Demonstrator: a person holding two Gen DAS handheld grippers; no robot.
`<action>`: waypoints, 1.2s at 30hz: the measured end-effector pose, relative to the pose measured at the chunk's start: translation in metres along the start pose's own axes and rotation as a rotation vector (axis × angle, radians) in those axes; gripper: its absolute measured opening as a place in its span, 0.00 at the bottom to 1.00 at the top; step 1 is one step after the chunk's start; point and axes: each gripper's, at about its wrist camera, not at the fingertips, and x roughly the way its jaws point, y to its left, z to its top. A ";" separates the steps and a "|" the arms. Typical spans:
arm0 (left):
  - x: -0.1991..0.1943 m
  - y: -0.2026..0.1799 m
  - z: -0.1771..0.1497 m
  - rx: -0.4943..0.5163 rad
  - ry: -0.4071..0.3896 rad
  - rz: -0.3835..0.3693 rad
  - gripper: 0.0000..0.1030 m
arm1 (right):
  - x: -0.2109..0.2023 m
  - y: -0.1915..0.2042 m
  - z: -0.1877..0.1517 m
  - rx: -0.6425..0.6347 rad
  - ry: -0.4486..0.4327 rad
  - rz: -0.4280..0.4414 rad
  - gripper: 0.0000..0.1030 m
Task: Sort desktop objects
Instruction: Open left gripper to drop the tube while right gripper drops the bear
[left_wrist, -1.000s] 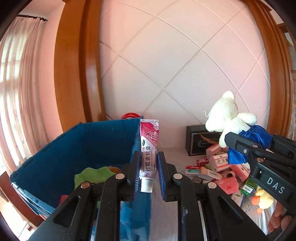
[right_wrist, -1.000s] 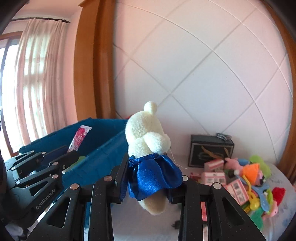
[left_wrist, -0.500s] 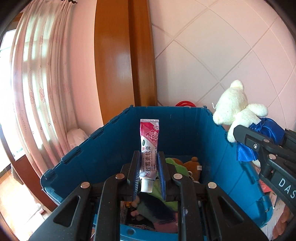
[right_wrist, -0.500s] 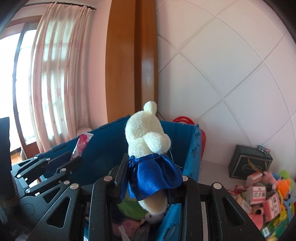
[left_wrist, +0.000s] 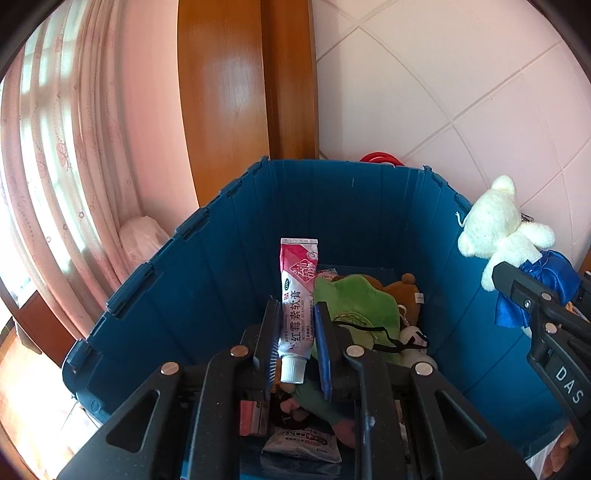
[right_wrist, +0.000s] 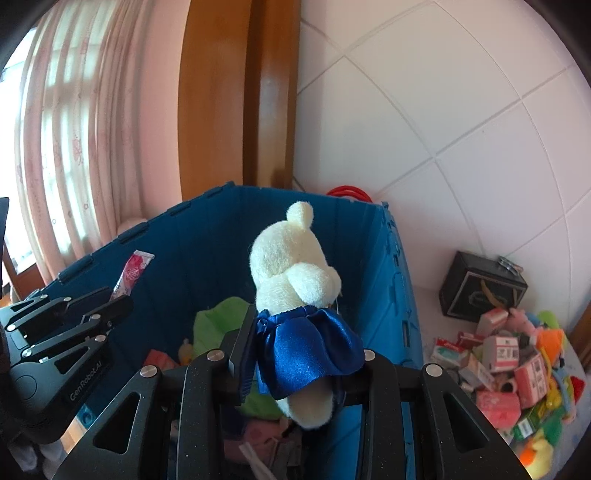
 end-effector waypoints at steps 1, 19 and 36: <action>0.001 -0.001 0.002 -0.001 0.012 -0.009 0.18 | 0.002 0.000 0.001 0.006 0.008 -0.002 0.31; -0.023 -0.001 -0.001 -0.034 -0.058 -0.026 0.66 | -0.036 -0.007 0.000 0.033 -0.101 -0.082 1.00; -0.044 -0.005 -0.006 -0.073 -0.124 -0.087 0.67 | -0.067 -0.028 -0.020 0.077 -0.155 -0.097 1.00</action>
